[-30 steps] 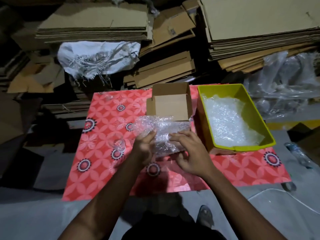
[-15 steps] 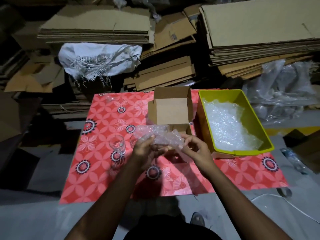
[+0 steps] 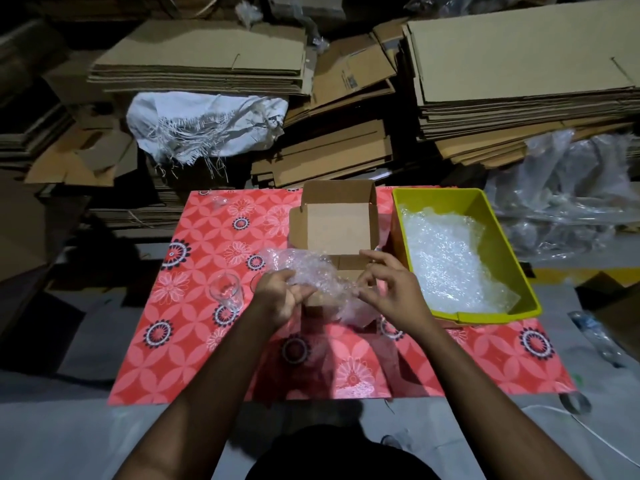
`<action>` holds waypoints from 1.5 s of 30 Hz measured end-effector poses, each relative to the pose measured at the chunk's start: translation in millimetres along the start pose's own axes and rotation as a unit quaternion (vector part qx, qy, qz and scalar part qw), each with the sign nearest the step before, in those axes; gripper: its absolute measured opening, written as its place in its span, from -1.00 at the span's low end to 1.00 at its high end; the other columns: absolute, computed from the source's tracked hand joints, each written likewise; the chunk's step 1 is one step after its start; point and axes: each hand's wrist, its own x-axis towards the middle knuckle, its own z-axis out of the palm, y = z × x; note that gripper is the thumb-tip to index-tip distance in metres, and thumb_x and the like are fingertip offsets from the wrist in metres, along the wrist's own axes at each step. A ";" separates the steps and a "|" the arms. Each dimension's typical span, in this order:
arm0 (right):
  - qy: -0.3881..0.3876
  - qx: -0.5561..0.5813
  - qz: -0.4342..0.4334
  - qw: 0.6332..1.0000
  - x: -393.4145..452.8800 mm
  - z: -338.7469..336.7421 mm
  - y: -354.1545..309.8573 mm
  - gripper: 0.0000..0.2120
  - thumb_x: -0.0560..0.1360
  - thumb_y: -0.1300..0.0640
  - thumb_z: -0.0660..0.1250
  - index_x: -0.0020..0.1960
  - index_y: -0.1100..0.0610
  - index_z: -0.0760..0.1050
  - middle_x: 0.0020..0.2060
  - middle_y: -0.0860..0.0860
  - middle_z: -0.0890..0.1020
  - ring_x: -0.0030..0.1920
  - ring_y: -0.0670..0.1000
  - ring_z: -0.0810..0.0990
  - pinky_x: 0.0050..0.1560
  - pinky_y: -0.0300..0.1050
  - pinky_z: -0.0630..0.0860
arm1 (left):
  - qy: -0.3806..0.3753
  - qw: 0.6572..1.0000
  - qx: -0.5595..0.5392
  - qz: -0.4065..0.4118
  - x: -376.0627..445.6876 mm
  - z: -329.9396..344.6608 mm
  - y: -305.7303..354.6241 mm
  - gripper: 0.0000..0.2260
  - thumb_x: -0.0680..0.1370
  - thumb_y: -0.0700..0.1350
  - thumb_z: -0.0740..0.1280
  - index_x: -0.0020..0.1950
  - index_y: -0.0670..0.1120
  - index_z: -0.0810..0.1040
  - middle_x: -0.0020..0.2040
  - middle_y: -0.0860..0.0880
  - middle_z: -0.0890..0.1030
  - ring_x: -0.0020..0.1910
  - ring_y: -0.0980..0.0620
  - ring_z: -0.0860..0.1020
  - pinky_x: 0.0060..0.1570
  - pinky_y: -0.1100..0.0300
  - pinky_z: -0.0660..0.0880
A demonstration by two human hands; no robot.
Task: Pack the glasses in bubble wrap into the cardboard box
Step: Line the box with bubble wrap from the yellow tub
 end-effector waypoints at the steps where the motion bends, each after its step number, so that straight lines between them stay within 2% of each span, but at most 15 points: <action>1: -0.005 0.054 0.031 0.998 1.3 -4.5 2.0 -0.88 0.41 0.03 0.48 -0.18 0.03 0.57 0.09 -0.01 0.65 0.15 -0.07 0.61 0.13 -0.03 0.51 | -0.008 1.000 -0.010 -0.002 -1.3 -0.7 2.9 -0.63 0.69 -0.30 0.10 0.49 -0.35 0.17 0.32 -0.52 0.38 0.20 -0.39 0.54 0.02 -0.10 0.53; 3: -0.037 0.174 0.087 0.980 3.3 -11.0 3.7 -0.82 0.49 0.11 0.41 -0.12 0.19 0.46 -0.25 0.12 0.53 -0.25 0.06 0.50 -0.22 -0.04 0.44 | -0.035 0.998 -0.051 -0.001 -2.3 -3.1 8.2 -0.60 0.69 -0.27 0.12 0.51 -0.32 0.15 0.29 -0.49 0.40 0.12 -0.33 0.57 0.17 -0.11 0.50; 8: 0.018 0.296 0.191 0.936 5.0 -4.5 14.0 -0.87 0.52 0.15 0.31 -0.16 0.06 0.38 -0.37 -0.03 0.38 -0.35 -0.04 0.29 -0.32 -0.09 0.22 | -0.054 0.998 -0.012 -0.005 11.9 -11.4 -2.6 -0.40 0.61 0.22 0.23 0.56 -0.02 0.18 0.40 -0.34 0.39 0.26 -0.39 0.51 0.14 -0.29 0.53; 11: 0.027 0.342 0.229 0.911 2.9 1.3 19.8 -0.76 0.55 0.37 0.23 -0.13 0.07 0.31 -0.43 -0.11 0.42 -0.47 -0.09 0.25 -0.47 -0.20 0.18 | -0.130 0.983 0.071 -0.104 8.6 -14.5 -32.7 -0.26 0.55 0.41 0.16 0.33 -0.24 0.45 0.17 -0.35 0.59 0.12 -0.39 0.59 0.05 -0.26 0.56; 14: 0.015 0.341 0.246 0.907 -5.1 4.0 22.0 -0.72 0.48 0.48 0.22 0.06 0.16 0.33 -0.38 0.02 0.44 -0.51 -0.08 0.32 -0.55 -0.25 0.28 | -0.185 0.977 0.084 -0.068 3.4 -14.5 -41.0 -0.58 0.46 0.28 0.43 -0.13 -0.10 0.59 -0.22 -0.17 0.55 -0.18 -0.14 0.53 -0.07 -0.03 0.51; 16: -0.006 0.318 0.254 0.913 -12.3 2.7 26.2 -0.53 0.46 0.48 0.26 0.28 0.14 0.31 -0.28 0.10 0.57 -0.43 0.02 0.44 -0.44 -0.16 0.41 | -0.183 0.981 0.045 -0.037 8.5 -10.7 -43.2 -0.80 0.49 -0.04 0.46 0.01 -0.08 0.53 -0.22 -0.13 0.54 -0.28 -0.08 0.55 -0.24 0.10 0.55; 20: -0.050 0.327 0.263 0.907 -19.7 -3.0 28.9 -0.19 0.41 0.61 0.25 0.47 -0.06 0.26 0.10 0.08 0.68 -0.03 0.17 0.66 -0.17 0.03 0.58 | -0.155 0.981 0.094 0.070 12.0 -10.4 -31.9 -0.40 0.49 -0.46 0.34 0.42 0.05 0.40 0.19 -0.22 0.58 -0.05 -0.05 0.62 -0.25 0.19 0.57; 23: -0.040 0.417 0.297 0.858 -19.2 -0.8 23.9 -0.45 0.54 0.49 0.23 0.44 0.07 0.38 -0.02 0.07 0.71 -0.26 -0.05 0.71 -0.40 -0.26 0.56 | -0.225 0.954 0.175 0.087 10.3 -18.1 -28.0 -0.54 0.47 -0.37 0.41 0.33 -0.04 0.55 0.34 -0.26 0.50 0.04 -0.12 0.58 -0.07 0.11 0.57; 25: -0.038 0.451 0.326 0.830 -14.7 3.1 19.5 -0.70 0.60 0.25 0.29 0.33 0.15 0.51 0.06 0.11 0.70 -0.20 -0.03 0.71 -0.30 -0.22 0.61 | -0.232 0.946 0.205 0.091 8.3 -21.4 -32.9 -0.67 0.49 -0.28 0.38 0.24 -0.07 0.63 0.22 -0.18 0.60 -0.01 -0.14 0.53 -0.03 0.07 0.50; 28: -0.061 0.402 0.318 0.857 -9.7 11.8 21.1 -0.75 0.60 0.16 0.34 0.25 0.18 0.59 0.10 0.16 0.70 0.02 0.13 0.65 -0.10 -0.14 0.57 | -0.211 0.954 0.187 0.098 1.6 -19.5 -39.3 -0.76 0.59 -0.30 0.26 0.21 -0.13 0.61 -0.18 -0.02 0.63 -0.24 0.06 0.53 -0.23 0.26 0.47; 31: -0.073 0.351 0.279 0.891 -8.8 11.7 22.4 -0.59 0.55 0.18 0.41 0.39 0.14 0.49 0.22 0.09 0.66 0.21 0.05 0.64 0.19 -0.09 0.55 | -0.203 0.954 0.188 0.116 1.6 -19.6 -40.3 -0.62 0.44 -0.13 0.51 0.24 -0.12 0.59 0.09 -0.11 0.65 -0.04 -0.03 0.62 0.05 0.05 0.59; 36: -0.081 0.268 0.206 0.937 -7.7 5.2 17.7 -0.47 0.58 0.28 0.37 0.50 0.05 0.35 -0.33 0.21 0.35 -0.33 0.02 0.32 -0.35 -0.17 0.31 | -0.200 0.918 0.225 0.257 -4.4 -19.8 -33.1 -0.47 0.44 -0.17 0.54 0.37 0.06 0.51 0.40 0.01 0.50 0.25 -0.09 0.58 0.22 -0.20 0.54; 39: -0.048 0.261 0.145 0.953 -1.9 1.8 6.2 -0.69 0.56 0.28 0.36 0.29 0.17 0.58 -0.04 0.42 0.58 -0.09 0.08 0.49 -0.07 -0.01 0.44 | -0.194 0.915 0.211 0.285 -2.9 -17.9 -27.6 -0.29 0.49 -0.30 0.48 0.50 0.21 0.34 0.27 -0.26 0.56 0.07 -0.35 0.59 -0.01 -0.10 0.60; 42: -0.007 0.246 0.153 0.957 1.6 3.8 6.6 -0.83 0.52 0.33 0.35 -0.08 0.18 0.71 -0.05 0.36 0.67 -0.12 0.07 0.62 -0.07 -0.07 0.52 | -0.180 0.924 0.191 0.280 -5.9 -11.1 -21.3 -0.18 0.48 -0.49 0.37 0.54 0.20 0.27 0.22 -0.48 0.48 -0.27 -0.23 0.56 -0.27 -0.02 0.55; 45: 0.016 0.261 0.167 0.951 2.6 2.8 1.0 -0.58 0.49 0.51 0.30 -0.22 0.07 0.75 -0.14 0.10 0.75 -0.11 0.02 0.70 -0.06 -0.05 0.61 | -0.164 0.968 0.074 0.175 -11.0 -5.5 -20.4 -0.37 0.59 -0.42 0.21 0.53 0.13 0.27 0.27 -0.24 0.55 -0.21 -0.07 0.62 -0.31 0.09 0.62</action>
